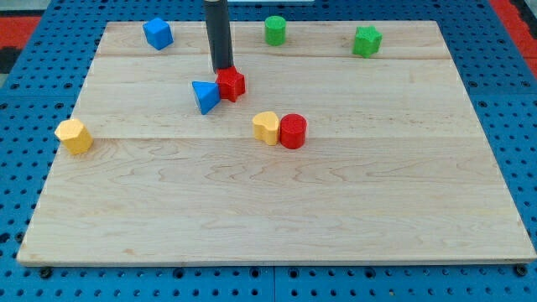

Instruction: Push the red star diagonal to the top right of the yellow hexagon

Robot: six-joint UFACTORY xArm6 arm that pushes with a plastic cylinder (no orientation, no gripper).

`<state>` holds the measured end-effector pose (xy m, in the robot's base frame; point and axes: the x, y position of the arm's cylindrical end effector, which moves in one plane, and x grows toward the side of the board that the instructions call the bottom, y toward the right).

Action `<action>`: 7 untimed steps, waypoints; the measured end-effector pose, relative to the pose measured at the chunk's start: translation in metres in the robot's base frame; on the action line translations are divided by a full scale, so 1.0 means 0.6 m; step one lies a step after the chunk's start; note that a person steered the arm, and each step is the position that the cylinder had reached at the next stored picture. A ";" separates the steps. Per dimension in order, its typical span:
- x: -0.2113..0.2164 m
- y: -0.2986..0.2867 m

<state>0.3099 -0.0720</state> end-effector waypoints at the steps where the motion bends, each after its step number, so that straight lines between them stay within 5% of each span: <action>1: -0.004 0.093; 2: 0.014 0.140; 4: 0.116 -0.095; 6: 0.027 -0.023; 7: 0.072 -0.163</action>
<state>0.3534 -0.1701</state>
